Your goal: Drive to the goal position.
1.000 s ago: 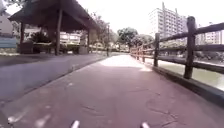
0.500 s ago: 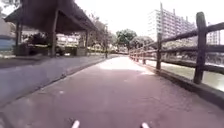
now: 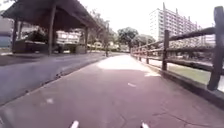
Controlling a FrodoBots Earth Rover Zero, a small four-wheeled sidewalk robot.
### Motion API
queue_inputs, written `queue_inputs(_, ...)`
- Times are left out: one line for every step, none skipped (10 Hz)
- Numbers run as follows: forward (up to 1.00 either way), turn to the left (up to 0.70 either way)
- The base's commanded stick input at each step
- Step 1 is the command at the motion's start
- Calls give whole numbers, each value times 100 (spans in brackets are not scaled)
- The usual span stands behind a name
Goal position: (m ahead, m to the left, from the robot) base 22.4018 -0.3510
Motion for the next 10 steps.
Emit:
queue_inputs(70,0)
queue_inputs(70,0)
queue_inputs(70,0)
queue_inputs(70,0)
queue_inputs(70,0)
queue_inputs(70,0)
queue_inputs(70,0)
queue_inputs(70,0)
queue_inputs(70,0)
queue_inputs(70,0)
